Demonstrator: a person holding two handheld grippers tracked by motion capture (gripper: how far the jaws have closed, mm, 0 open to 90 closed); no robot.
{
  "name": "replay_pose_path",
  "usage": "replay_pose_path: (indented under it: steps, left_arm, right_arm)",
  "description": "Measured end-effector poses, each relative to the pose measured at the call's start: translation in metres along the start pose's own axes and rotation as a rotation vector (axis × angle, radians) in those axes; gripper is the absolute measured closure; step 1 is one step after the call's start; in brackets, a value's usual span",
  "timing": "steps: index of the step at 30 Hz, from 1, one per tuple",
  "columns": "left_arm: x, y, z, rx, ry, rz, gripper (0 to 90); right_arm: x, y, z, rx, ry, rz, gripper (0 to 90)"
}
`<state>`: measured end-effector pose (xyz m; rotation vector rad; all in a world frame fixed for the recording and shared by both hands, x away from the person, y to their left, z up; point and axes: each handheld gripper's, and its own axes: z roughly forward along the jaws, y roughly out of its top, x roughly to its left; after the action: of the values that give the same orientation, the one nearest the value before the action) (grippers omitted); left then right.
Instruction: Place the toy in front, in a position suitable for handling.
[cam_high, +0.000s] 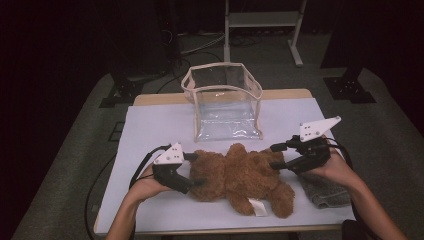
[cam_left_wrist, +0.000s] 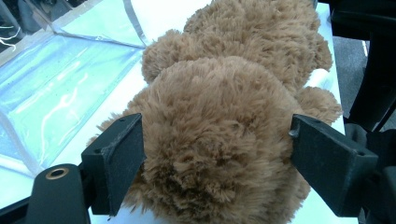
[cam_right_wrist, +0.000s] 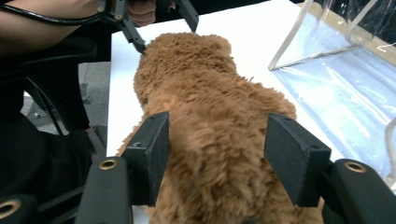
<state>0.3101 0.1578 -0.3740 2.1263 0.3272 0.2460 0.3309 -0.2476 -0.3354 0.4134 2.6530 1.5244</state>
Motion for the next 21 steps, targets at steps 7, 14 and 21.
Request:
replay_pose_path:
  steps: [7,14,21]
  left_arm:
    - [0.001,-0.001,-0.003,-0.002,0.009,-0.007,16.3]
    - [0.002,0.000,-0.006,-0.007,0.019,-0.008,14.3]
    - [0.004,0.001,-0.010,-0.007,0.026,-0.003,12.4]
  right_arm:
    - [-0.008,0.015,0.005,0.013,-0.006,-0.002,37.7]
    - [-0.016,0.027,0.013,0.031,-0.013,-0.010,37.1]
    - [-0.030,0.046,0.018,0.038,-0.041,-0.014,38.0]
